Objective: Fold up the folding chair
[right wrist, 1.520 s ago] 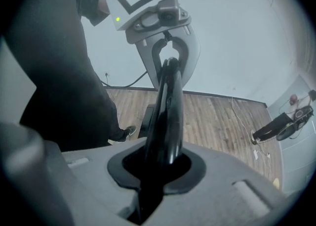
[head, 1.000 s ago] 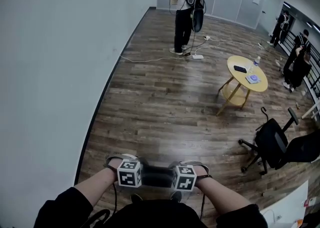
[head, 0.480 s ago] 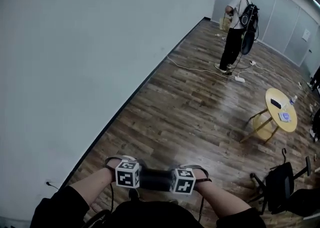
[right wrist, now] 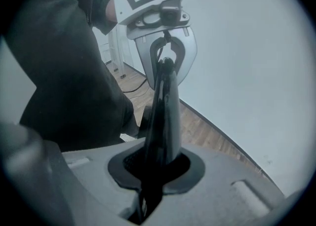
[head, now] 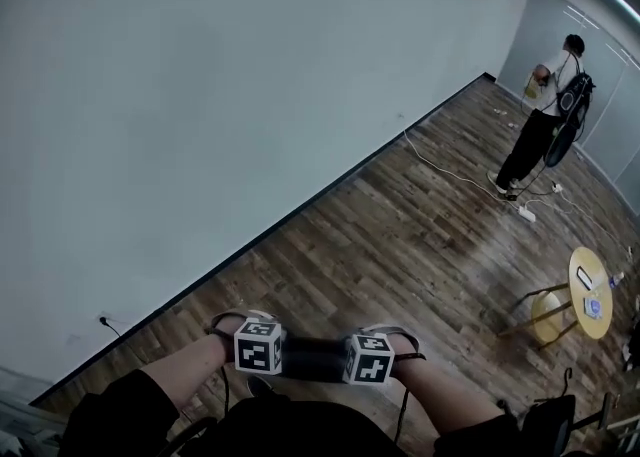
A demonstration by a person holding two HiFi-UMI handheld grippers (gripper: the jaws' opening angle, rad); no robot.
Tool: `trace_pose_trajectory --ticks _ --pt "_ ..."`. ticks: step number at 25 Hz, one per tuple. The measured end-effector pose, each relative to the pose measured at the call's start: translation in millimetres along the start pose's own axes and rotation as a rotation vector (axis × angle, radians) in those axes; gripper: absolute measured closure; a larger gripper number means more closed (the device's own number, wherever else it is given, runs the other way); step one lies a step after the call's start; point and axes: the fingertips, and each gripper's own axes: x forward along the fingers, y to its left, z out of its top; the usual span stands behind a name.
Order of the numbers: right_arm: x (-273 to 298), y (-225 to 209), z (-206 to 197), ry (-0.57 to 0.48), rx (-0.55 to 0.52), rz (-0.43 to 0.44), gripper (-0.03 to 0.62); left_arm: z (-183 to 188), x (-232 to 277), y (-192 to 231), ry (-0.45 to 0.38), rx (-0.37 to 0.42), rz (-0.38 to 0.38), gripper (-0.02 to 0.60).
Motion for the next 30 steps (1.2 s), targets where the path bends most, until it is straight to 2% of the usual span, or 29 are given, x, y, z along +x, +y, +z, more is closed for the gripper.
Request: trace_pose_trajectory --ticks 5,12,23,30 --pt "19 -24 56 0.009 -0.074 0.043 0.548 -51 -32 7 -0.031 -0.069 0.01 0.483" --pt "62 -62 145 0.012 -0.195 0.096 0.548 -146 -72 22 -0.017 -0.182 0.077 0.483" --pt "118 -117 276 -0.011 -0.503 0.19 0.548 -272 -134 36 0.015 -0.466 0.225 0.483" --pt "156 -163 344 -0.028 -0.658 0.252 0.548 -341 -163 58 0.028 -0.634 0.277 0.483"
